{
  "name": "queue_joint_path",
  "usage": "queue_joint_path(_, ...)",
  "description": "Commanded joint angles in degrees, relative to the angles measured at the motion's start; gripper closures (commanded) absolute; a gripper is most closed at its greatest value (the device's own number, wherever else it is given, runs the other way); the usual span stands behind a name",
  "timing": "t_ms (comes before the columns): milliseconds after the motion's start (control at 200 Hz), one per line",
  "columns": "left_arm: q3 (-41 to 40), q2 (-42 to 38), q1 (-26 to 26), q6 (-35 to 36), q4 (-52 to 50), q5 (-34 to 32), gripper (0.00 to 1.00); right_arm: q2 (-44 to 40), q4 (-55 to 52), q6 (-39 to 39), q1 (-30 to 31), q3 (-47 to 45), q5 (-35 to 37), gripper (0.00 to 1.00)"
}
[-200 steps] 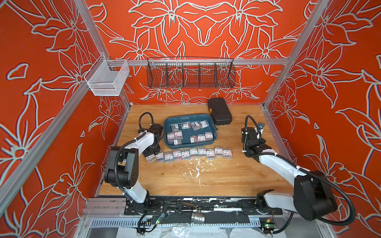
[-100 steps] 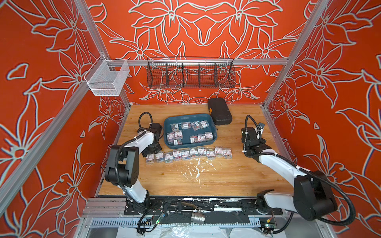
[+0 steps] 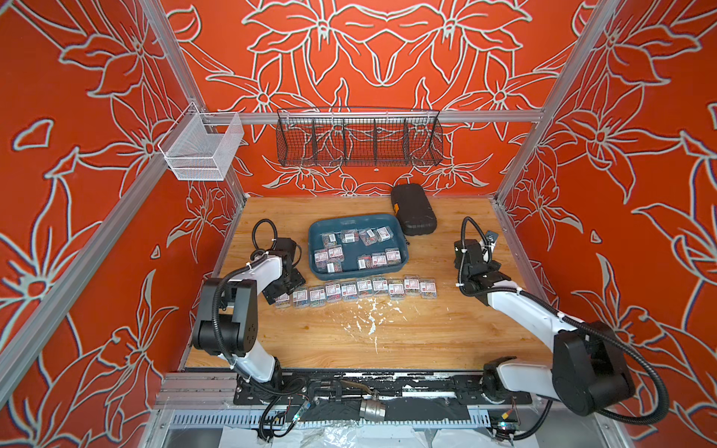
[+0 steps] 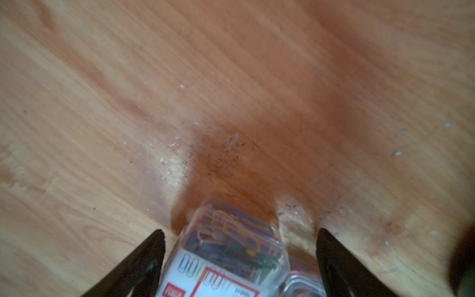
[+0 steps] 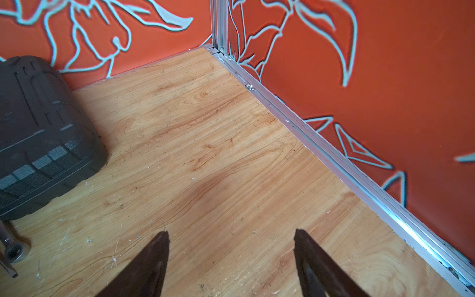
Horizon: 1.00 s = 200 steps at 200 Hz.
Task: Take the paper clips out of the storage box
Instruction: Place the boxed paper clips at the center of the board.
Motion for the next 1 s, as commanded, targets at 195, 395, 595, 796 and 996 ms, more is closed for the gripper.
queue_joint_path(195, -1.35, -4.24, 0.25, -0.23, 2.68, 5.71, 0.1, -0.65, -0.16, 0.7, -0.22, -0.36, -0.37, 0.22)
queue_joint_path(395, -0.51, -4.22, 0.29, 0.65, 1.07, 3.81, 0.1, -0.69, -0.16, 0.63, -0.2, -0.37, -0.47, 0.22)
queue_joint_path(595, 0.53, -3.64, 0.35, 1.12, -0.25, 3.05, 0.1, -0.62, 0.06, 0.44, -0.2, -0.37, -0.68, 0.21)
queue_joint_path(796, -1.98, -10.57, 0.35, 2.62, 0.29, 2.44, 0.09, -0.12, 0.94, -1.75, -0.14, 0.48, -3.98, 0.24)
queue_joint_path(996, -6.74, -19.17, 0.36, 4.53, 3.7, 4.04, 0.06, -1.44, -2.15, -2.75, 0.28, 4.46, -15.24, 0.32)
